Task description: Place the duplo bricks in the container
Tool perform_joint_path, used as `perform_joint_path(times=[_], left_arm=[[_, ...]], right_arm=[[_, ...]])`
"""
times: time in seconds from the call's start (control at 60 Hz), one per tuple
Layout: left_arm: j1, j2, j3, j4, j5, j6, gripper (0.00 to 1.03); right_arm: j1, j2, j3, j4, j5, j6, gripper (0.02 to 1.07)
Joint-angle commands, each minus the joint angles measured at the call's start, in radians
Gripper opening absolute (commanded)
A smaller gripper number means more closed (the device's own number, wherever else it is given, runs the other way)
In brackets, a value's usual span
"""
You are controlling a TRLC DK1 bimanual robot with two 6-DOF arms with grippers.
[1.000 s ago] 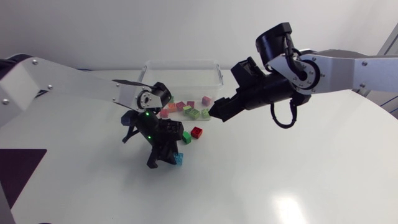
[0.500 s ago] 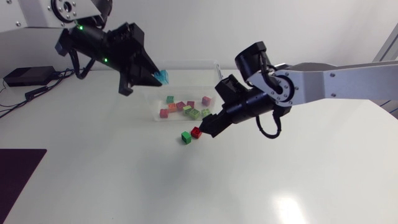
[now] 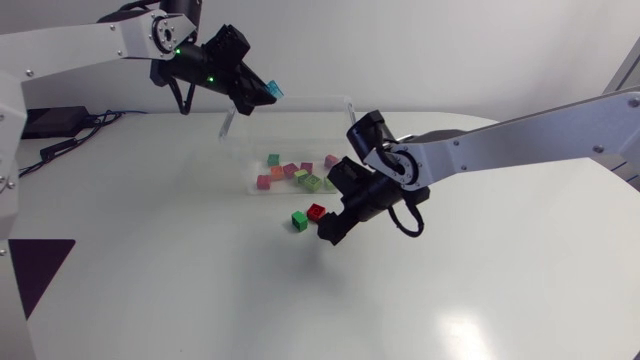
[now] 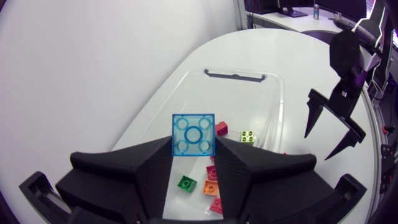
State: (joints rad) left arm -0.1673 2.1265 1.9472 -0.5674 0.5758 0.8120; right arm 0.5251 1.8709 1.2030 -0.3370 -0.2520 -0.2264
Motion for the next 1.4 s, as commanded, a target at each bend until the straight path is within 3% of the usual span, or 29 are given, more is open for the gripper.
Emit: perform_joint_path(times=[0.0,0.083,0.133,0.217,0.3,0.383,0.567,0.917,1.133,1.383], left_arm=[[0.005,0.058,0.082,0.011,0.001,-0.056,0.29],[0.002,0.081,0.108,0.014,-0.001,-0.076,0.31],[0.0,0.093,0.121,0.012,-0.004,-0.083,0.41],[-0.003,0.112,0.139,0.014,-0.021,-0.088,0.72],[-0.006,0.112,0.141,0.015,-0.027,-0.089,0.86],[-0.006,0.112,0.153,0.017,-0.028,-0.099,0.95],[0.0,0.075,0.131,0.021,-0.028,-0.119,0.97],[0.014,-0.174,-0.169,0.178,-0.022,-0.126,0.98],[0.034,-0.292,-0.324,0.236,-0.011,-0.126,0.98],[0.043,-0.402,-0.455,0.291,-0.01,-0.126,0.98]], right_arm=[[0.012,0.047,0.033,0.004,0.017,-0.017,1.02],[0.019,0.07,0.052,0.016,0.039,-0.019,1.02],[0.021,0.086,0.067,0.016,0.045,-0.019,1.02],[0.019,0.119,0.095,0.015,0.054,-0.021,1.02],[0.01,0.14,0.119,0.015,0.059,-0.022,1.02],[0.006,0.166,0.144,0.018,0.08,-0.03,1.02],[-0.004,0.211,0.168,0.044,0.095,-0.034,1.02],[0.007,0.27,0.224,0.058,0.134,-0.054,1.01],[0.018,0.277,0.244,0.052,0.14,-0.067,0.86],[0.039,0.289,0.259,0.033,0.149,-0.088,0.47]])
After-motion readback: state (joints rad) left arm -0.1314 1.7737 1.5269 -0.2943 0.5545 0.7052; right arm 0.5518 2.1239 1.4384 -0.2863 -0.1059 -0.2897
